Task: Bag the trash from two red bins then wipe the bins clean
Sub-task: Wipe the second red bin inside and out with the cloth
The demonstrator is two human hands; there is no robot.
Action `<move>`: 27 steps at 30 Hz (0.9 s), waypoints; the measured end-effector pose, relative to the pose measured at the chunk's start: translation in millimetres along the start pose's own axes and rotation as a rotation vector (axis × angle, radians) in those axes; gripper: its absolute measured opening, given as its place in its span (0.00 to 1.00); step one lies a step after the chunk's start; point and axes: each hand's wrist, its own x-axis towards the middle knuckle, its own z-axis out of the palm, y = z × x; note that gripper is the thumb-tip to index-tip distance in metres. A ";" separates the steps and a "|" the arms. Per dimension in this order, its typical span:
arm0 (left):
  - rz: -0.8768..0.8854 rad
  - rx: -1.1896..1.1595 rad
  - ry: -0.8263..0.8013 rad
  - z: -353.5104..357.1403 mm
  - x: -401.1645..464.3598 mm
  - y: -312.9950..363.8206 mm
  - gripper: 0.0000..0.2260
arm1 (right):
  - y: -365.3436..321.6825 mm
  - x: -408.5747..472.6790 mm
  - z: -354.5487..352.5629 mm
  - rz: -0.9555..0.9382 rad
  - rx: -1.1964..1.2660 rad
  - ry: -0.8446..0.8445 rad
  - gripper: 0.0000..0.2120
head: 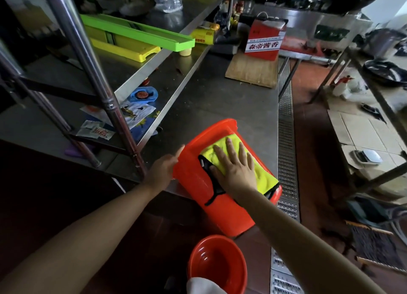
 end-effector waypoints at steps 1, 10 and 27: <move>-0.019 0.004 -0.004 -1.3 -0.5 1.8 0.24 | -7.5 15.5 -3.7 0.006 0.020 -0.013 0.33; 0.119 0.125 0.130 -8.0 60.5 51.7 0.17 | -19.5 24.3 -2.1 -0.029 0.014 -0.007 0.33; -0.095 0.039 -0.180 22.4 139.5 105.1 0.17 | 59.5 -139.6 38.9 -0.112 -0.097 0.118 0.31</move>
